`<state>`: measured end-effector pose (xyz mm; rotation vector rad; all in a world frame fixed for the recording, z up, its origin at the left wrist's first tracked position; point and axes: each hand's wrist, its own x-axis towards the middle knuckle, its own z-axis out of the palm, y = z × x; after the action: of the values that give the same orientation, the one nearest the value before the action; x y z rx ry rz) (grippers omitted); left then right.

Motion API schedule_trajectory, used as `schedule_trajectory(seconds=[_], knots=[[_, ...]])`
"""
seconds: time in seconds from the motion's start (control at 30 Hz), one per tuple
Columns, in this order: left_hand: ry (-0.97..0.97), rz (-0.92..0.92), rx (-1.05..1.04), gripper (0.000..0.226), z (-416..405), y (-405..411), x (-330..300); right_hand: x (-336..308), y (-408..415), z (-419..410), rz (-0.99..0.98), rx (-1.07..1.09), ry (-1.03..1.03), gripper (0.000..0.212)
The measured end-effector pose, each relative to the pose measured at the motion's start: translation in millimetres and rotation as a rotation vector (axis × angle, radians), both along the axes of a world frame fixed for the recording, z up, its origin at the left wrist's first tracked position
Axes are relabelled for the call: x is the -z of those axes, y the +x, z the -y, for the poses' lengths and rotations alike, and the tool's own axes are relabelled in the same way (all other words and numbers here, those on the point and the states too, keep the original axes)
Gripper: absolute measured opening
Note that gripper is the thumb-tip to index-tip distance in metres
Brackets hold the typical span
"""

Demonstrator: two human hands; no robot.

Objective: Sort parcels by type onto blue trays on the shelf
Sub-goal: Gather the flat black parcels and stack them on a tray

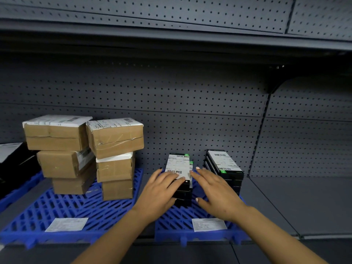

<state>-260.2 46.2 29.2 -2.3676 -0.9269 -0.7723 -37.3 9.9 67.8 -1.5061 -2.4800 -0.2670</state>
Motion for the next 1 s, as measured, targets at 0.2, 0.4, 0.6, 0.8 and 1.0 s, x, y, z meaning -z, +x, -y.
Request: schedule_trajectory(seconds=[0.2, 0.4, 0.6, 0.8, 1.0], knots=[[-0.039, 0.011, 0.009, 0.068, 3.4, -24.1, 2.7, -2.1, 2.9, -4.3, -0.009, 0.000, -0.011, 0.077], [-0.166, 0.121, -0.029, 0.071, 3.7, -46.2, 5.1, 1.1, -4.0, -22.3, -0.005, 0.016, -0.033, 0.079], [-0.131, 0.059, -0.069, 0.098, 11.8, -39.8, -1.5, -4.2, -15.4, -38.6, 0.017, 0.014, -0.025, 0.079], [-0.058, -0.023, -0.096, 0.073, 6.5, -37.3, 1.5, -14.2, -14.6, -55.2, 0.128, 0.061, -0.087, 0.081], [-0.017, -0.003, -0.109, 0.068, 2.2, -47.1, -1.8, -12.2, -13.3, -51.7, 0.095, 0.022, -0.042, 0.075]])
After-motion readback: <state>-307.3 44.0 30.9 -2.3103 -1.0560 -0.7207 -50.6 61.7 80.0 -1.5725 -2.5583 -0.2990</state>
